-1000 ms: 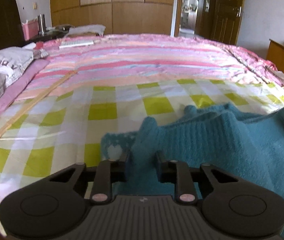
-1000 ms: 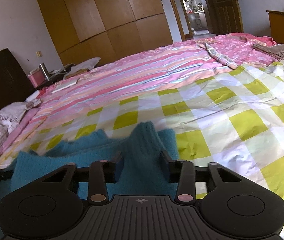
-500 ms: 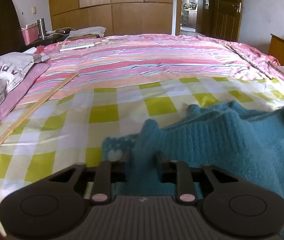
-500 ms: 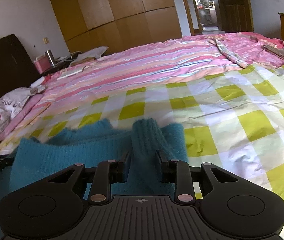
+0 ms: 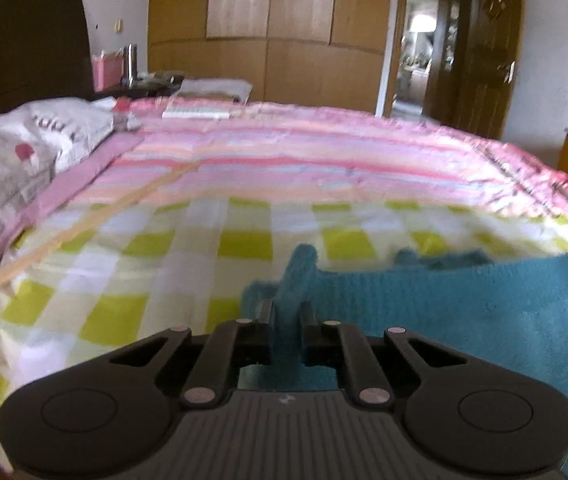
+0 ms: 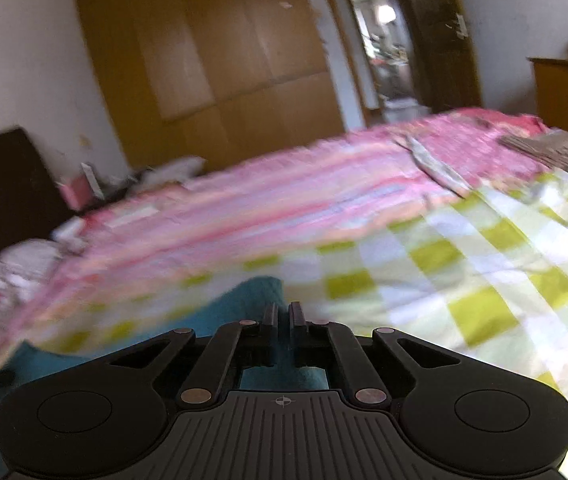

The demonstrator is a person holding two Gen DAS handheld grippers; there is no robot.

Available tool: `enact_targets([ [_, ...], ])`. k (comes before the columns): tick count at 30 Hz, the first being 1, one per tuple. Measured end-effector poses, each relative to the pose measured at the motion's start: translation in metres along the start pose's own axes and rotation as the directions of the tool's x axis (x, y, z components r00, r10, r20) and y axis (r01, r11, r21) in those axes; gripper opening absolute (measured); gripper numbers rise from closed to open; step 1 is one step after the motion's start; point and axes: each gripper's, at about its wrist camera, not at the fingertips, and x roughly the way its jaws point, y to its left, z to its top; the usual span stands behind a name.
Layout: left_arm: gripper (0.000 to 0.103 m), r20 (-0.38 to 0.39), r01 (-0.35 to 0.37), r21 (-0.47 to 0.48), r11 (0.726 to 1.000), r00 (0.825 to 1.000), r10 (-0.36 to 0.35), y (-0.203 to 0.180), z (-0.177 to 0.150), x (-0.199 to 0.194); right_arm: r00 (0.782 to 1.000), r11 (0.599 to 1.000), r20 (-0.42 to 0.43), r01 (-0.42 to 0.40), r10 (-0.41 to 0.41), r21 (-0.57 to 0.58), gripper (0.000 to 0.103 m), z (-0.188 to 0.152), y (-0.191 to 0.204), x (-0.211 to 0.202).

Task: Fold small clothes

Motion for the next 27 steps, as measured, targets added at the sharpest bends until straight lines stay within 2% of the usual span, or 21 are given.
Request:
enact_targets([
  [3,0.019,0.003,-0.006,-0.007,1.000,1.000,0.006,0.004,-0.007,0.001,0.997,0.997,-0.038,0.062,-0.064,-0.039,0.005,-0.018,0.000,0.021],
  [8,0.026,0.010,-0.044,0.016,0.999,0.999,0.043,0.002,-0.016,0.000,0.995,0.992,-0.044,0.085,-0.089,-0.089,0.005,-0.027,0.005,0.029],
  [13,0.028,0.019,-0.060,0.003,0.998,0.998,0.060,0.003,-0.013,-0.008,0.997,0.996,-0.052,0.058,-0.062,-0.074,0.009,-0.026,0.003,0.023],
  [17,0.028,0.056,-0.074,0.015,0.997,0.996,0.073,0.003,-0.012,-0.024,0.999,0.998,0.006,0.052,-0.052,-0.036,0.012,-0.019,0.002,0.000],
  [19,0.028,0.059,-0.071,0.004,0.997,0.996,0.070,0.006,-0.011,-0.030,0.998,0.998,0.036,0.055,-0.053,-0.044,0.012,-0.017,0.005,-0.012],
  [22,0.028,0.067,-0.050,-0.021,0.999,0.996,0.051,0.010,-0.014,-0.042,0.999,0.999,0.048,0.009,-0.007,-0.041,0.012,-0.019,0.008,-0.027],
  [27,0.028,0.063,-0.027,-0.014,1.000,0.998,0.028,0.007,-0.028,-0.059,0.999,0.996,0.031,-0.024,0.027,-0.088,0.012,-0.036,0.014,-0.035],
])
